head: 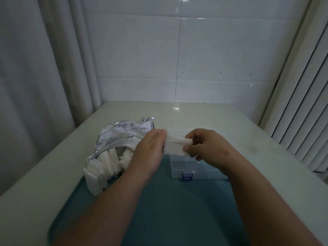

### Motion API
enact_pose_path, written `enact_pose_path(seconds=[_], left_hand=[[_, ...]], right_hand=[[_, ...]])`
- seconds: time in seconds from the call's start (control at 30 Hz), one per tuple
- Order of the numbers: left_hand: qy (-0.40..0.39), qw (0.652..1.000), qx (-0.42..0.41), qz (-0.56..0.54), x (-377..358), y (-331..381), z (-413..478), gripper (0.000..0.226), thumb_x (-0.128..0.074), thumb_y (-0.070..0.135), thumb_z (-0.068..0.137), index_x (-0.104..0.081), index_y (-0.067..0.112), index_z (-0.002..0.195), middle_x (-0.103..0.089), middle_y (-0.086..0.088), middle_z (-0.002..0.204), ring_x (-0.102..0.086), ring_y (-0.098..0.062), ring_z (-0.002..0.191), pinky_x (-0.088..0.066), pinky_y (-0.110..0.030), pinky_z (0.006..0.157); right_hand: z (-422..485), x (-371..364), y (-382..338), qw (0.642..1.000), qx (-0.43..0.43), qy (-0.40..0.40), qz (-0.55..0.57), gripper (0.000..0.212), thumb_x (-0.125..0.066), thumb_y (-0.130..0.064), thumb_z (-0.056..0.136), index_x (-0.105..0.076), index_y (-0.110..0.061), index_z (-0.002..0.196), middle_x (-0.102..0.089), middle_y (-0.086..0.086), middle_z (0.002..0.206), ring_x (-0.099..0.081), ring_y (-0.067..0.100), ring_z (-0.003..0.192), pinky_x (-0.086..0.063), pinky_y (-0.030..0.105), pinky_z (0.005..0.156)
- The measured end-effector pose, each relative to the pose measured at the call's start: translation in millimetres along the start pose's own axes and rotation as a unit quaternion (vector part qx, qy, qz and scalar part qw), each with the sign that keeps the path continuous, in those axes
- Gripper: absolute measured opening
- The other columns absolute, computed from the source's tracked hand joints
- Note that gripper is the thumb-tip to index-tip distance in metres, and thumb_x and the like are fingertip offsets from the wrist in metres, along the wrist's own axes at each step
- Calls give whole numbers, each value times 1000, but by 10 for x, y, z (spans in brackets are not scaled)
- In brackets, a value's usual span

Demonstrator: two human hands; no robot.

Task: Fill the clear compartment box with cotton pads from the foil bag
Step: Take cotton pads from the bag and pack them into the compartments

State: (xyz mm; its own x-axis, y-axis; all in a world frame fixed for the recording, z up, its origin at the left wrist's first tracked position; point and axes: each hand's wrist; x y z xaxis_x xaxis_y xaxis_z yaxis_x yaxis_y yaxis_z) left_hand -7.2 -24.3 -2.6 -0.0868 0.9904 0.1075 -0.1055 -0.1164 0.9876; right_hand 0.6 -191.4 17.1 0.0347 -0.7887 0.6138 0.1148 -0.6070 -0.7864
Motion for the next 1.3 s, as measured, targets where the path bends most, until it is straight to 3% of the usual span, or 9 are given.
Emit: enact_pose_path(seconds=[0.13,0.2,0.3,0.43,0.7,0.8,0.9,1.1,1.3], left_hand=[[13,999,-18,32,-134,-3,35,27,-47,38,96,-67,23,106,-62,15,100,-55,-7,98,-42,-29,83],[18,997,-25,66,-188,-4,62,21,-50,24,95,-69,19,100,-63,11,95,-55,-7,90,-41,-27,74],[49,993,-33,101,-246,-48,111,24,-46,10,92,-68,19,99,-64,7,97,-56,-12,93,-43,-29,77],[90,992,-2,83,-324,-47,153,20,-46,16,92,-65,21,96,-64,6,96,-59,-17,95,-49,-36,86],[122,991,13,43,-369,-149,93,30,-39,7,90,-56,31,97,-67,0,94,-62,-19,86,-55,-42,77],[136,990,4,24,-368,-128,87,27,-40,9,93,-60,26,98,-64,1,89,-58,-17,77,-48,-35,67],[125,992,6,23,-368,-122,92,17,-47,21,95,-64,20,93,-60,7,85,-56,-15,82,-44,-34,73],[85,993,-13,75,-369,-139,68,21,-50,21,94,-65,8,87,-60,0,79,-53,-19,78,-37,-31,64],[99,989,-15,104,-336,-138,25,28,-45,23,95,-65,6,85,-64,-9,84,-58,-29,86,-46,-41,77]], right_hand=[[-13,-38,-26,1000,16,-19,-12,15,-73,-17,84,-66,-21,97,-68,1,86,-65,16,72,-56,28,70],[-11,-50,-35,999,11,-25,-27,20,-74,-15,82,-65,-22,98,-68,0,91,-66,16,74,-58,29,72],[-7,-44,-37,1000,6,-20,-5,28,-76,-18,80,-59,-26,101,-65,-4,98,-67,18,76,-59,28,71],[-4,-51,-40,999,12,-26,-45,13,-70,-20,87,-58,-24,91,-67,-1,98,-66,16,75,-57,25,66],[-22,-60,-29,997,2,-49,-66,20,-75,-21,81,-57,-23,89,-67,-2,96,-62,14,76,-50,24,63],[-14,-78,-31,997,6,-39,-63,19,-74,-23,81,-58,-23,91,-68,-3,90,-68,17,75,-60,33,71],[-16,-91,-18,994,-14,-72,-81,20,-75,-23,81,-59,-21,93,-70,-1,87,-70,16,72,-61,38,75],[-23,-121,-27,988,-66,-113,-80,20,-73,-19,83,-59,-18,98,-68,5,97,-71,22,78,-62,38,73],[-44,-187,-50,989,-65,-122,-53,24,-74,-15,82,-61,-13,102,-69,6,92,-72,23,76,-62,34,67]])
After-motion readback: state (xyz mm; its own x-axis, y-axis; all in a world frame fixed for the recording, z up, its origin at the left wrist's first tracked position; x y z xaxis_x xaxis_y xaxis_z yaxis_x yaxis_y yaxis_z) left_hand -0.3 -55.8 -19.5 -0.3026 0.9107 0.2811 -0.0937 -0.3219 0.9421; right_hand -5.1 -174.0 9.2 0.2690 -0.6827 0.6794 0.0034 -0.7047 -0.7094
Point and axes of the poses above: each hand's wrist, its own z-axis towards the middle knuckle, its own x-axis out of the back of the hand, y = z × x
